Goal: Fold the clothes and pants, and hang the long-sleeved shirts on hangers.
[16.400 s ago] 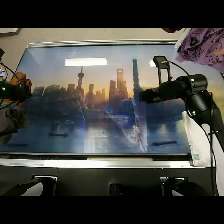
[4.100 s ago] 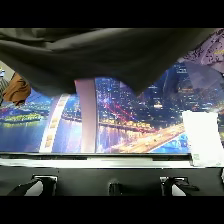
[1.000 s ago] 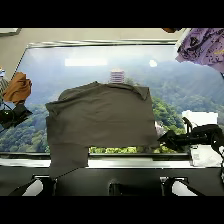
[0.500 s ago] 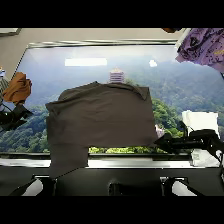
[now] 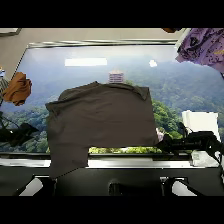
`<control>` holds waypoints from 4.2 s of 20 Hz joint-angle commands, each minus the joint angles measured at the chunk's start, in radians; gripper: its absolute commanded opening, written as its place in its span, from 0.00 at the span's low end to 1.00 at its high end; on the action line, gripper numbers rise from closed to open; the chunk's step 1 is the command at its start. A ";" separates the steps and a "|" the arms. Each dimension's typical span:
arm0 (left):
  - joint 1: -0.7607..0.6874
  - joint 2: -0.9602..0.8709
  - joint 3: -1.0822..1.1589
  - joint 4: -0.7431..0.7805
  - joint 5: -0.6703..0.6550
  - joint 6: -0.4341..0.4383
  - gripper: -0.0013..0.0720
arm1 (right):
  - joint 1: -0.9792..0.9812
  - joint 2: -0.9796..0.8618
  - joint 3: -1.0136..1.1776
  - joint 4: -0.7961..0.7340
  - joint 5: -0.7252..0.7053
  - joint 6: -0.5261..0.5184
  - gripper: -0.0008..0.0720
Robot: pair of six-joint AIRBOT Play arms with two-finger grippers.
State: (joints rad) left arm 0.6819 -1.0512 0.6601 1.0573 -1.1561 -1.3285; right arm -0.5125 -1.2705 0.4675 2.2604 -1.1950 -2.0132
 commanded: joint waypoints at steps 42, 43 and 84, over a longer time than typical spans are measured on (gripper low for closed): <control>-0.285 -0.055 0.409 -0.265 0.049 0.066 0.04 | 0.470 0.104 0.765 -0.267 0.230 0.304 0.06; -0.313 -0.055 0.532 -0.219 0.049 0.031 0.04 | 0.491 0.104 0.885 -0.332 0.230 0.338 0.06; -0.579 -0.784 1.171 0.255 0.191 -0.134 0.04 | 0.497 -0.602 1.447 -0.545 0.130 0.559 0.06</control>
State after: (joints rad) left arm 0.1085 -1.7733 1.7702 1.3140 -0.9852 -1.4651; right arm -0.0158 -1.8397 1.9141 1.7153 -1.1202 -1.4536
